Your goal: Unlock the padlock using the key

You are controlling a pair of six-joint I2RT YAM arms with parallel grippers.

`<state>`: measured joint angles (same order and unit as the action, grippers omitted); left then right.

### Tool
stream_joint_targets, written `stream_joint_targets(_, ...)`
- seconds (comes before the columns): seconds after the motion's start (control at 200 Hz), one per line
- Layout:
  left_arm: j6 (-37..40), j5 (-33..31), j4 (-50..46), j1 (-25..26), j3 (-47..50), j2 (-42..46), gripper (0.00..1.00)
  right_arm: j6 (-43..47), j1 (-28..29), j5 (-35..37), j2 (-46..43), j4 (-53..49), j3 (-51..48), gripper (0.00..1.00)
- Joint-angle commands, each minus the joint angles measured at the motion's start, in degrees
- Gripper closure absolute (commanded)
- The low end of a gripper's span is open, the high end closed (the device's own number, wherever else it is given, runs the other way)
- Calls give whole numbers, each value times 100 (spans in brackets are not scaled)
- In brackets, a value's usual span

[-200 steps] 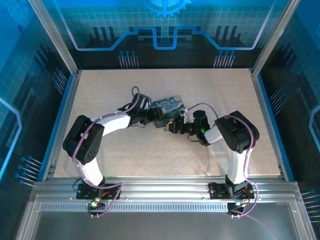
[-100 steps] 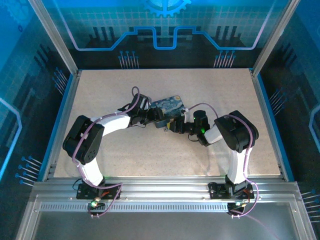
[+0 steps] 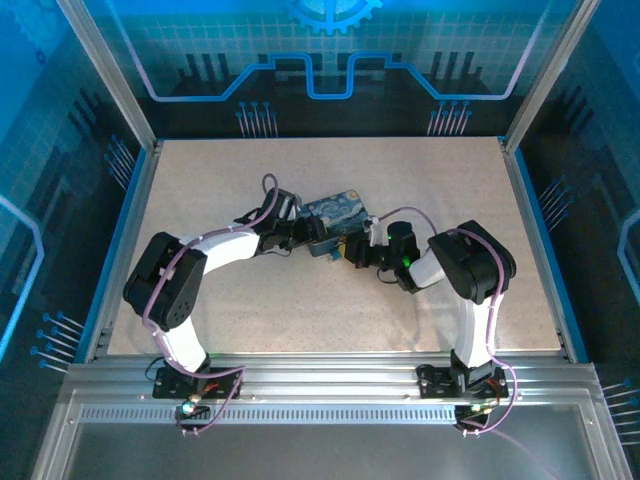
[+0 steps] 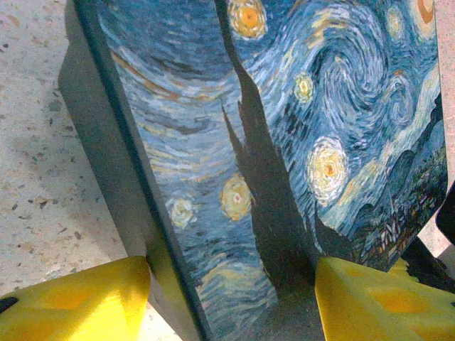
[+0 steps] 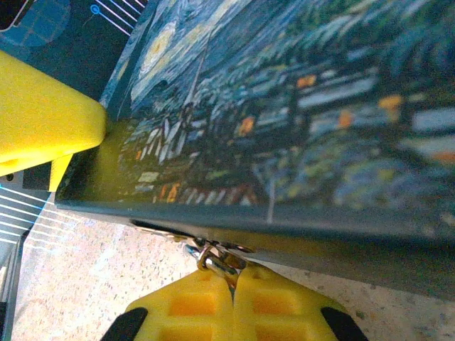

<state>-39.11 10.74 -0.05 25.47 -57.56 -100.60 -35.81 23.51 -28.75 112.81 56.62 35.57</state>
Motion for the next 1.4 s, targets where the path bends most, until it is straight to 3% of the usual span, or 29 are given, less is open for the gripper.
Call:
stream_joint_targets(0.0,-4,-107,-400,89,231,71,36,-283,-22,-56,14,313,-46,100)
stream_joint_targets(0.675,17,-97,-343,84,390,304,32,-572,-363,146,-751,295,-508,100)
stream_joint_targets(0.95,400,-334,-686,4,190,1163,15,241,-461,280,-2450,-2099,-807,100)
stream_joint_targets(1.126,790,-854,-833,-68,418,1985,9,764,-155,347,-3692,-4896,-492,100)
stream_joint_targets(1.231,1021,-1190,-909,-139,642,2445,5,787,60,365,-4136,-6134,-461,100)
stream_joint_targets(1.396,1129,-1269,-1113,-412,902,2870,3,839,127,275,-4175,-6920,-621,100)
